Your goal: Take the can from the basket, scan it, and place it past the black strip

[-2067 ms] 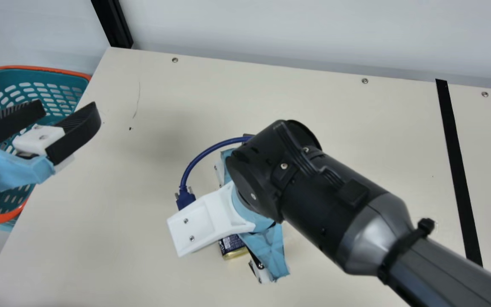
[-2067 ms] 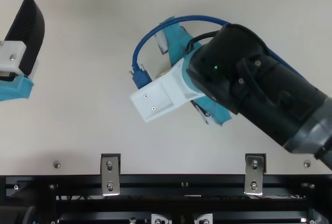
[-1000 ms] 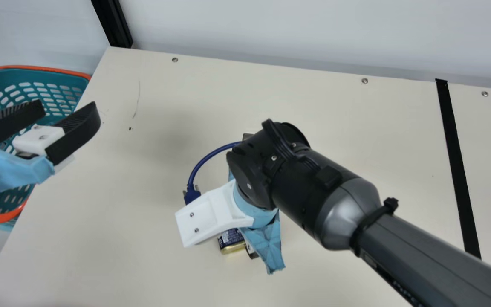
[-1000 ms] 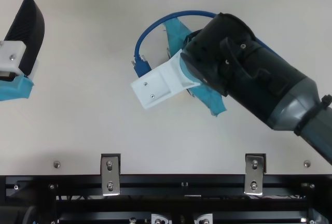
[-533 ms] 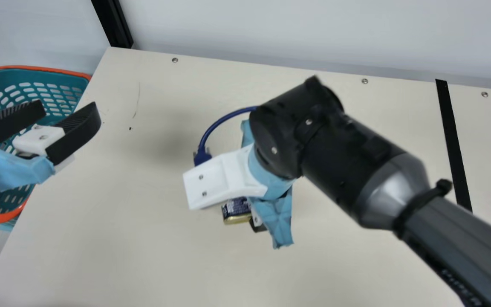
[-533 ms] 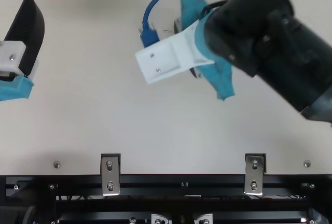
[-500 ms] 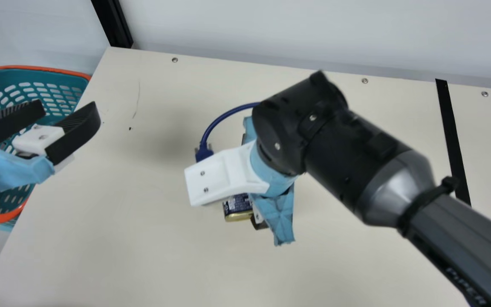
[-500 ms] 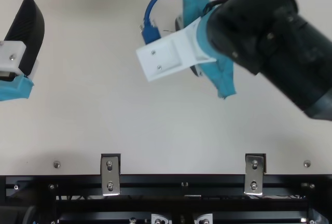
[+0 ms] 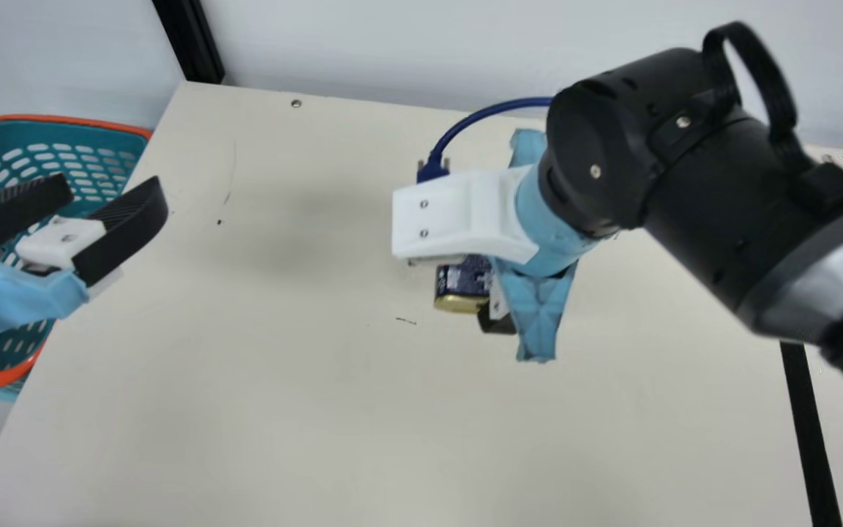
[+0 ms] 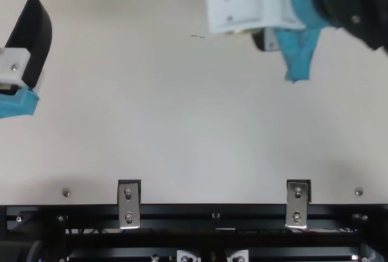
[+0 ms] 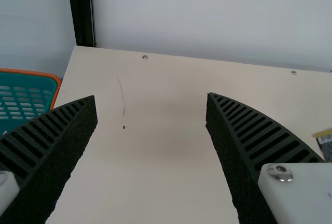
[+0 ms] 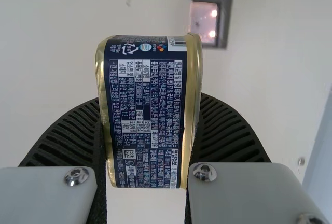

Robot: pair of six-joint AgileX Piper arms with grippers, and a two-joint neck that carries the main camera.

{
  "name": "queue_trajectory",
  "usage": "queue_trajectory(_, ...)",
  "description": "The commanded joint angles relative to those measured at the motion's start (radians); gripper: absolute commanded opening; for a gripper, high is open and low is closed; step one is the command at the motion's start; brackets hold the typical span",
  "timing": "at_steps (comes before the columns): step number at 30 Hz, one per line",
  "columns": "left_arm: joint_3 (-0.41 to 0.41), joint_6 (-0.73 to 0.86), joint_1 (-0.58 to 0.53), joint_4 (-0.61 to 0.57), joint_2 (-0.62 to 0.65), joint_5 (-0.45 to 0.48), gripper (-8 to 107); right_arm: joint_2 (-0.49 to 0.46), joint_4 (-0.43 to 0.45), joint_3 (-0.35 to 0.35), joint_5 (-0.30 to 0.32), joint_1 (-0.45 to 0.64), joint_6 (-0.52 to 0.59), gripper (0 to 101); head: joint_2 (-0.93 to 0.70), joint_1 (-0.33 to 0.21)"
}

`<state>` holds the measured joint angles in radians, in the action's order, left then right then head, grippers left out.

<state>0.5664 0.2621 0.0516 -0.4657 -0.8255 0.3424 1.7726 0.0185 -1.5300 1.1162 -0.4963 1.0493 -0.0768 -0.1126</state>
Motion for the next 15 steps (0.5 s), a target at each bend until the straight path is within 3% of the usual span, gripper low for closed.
queue_trajectory(1,0.000,0.000,0.000,0.000,0.000,0.000,90,-0.008,0.017,0.011,-0.013,0.046,-0.040,0,0.040,-0.008)
queue_trajectory(15,0.000,0.000,0.000,0.000,0.000,0.000,90,-0.060,0.125,0.069,-0.061,0.351,-0.201,0,0.293,-0.005)
